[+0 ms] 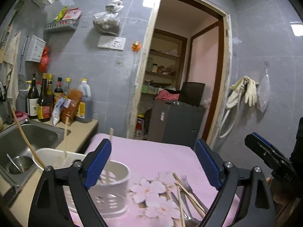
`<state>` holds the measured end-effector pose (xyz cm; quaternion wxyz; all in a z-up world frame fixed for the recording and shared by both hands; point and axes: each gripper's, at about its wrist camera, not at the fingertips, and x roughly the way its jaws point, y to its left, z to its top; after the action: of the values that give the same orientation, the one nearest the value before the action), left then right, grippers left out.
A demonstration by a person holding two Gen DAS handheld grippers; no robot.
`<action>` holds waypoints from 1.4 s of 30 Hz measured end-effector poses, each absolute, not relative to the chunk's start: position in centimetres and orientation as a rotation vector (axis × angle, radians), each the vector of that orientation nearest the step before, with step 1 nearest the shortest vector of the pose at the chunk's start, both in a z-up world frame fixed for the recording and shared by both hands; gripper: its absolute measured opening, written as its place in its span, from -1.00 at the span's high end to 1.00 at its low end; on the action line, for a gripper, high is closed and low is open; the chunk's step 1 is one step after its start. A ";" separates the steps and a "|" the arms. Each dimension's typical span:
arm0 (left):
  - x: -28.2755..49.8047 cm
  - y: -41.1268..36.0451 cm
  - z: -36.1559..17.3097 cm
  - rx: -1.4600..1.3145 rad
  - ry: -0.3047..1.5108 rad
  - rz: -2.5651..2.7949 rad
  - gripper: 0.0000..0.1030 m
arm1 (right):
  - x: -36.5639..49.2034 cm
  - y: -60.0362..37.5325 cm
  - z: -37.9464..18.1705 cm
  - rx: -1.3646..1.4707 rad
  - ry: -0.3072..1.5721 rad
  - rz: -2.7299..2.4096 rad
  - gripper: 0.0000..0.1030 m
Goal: Organize utensils
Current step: 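Return to the pile and grasp another chopstick with left tool while right tool approaches a fork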
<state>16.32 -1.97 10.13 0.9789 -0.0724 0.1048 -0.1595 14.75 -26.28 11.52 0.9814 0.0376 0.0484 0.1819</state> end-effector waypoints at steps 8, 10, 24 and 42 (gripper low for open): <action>15.4 -5.4 7.9 -0.075 0.257 -0.403 -0.89 | 13.8 -29.4 10.2 0.097 0.117 0.301 -1.00; 15.6 -6.2 7.1 -0.056 0.289 -0.418 -0.89 | 13.9 -29.9 9.8 0.098 0.132 0.287 -1.00; 17.8 -8.9 2.6 0.006 0.497 -0.470 -0.89 | 15.5 -32.0 6.0 0.075 0.277 0.237 -1.00; 23.6 -11.6 -1.4 0.086 0.836 -0.580 -0.01 | 19.9 -32.6 2.1 0.055 0.537 0.234 -0.94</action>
<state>23.56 -11.65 -1.42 0.8724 0.0413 0.4002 -0.2777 19.92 -32.63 2.06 0.9570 0.0269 0.2648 0.1151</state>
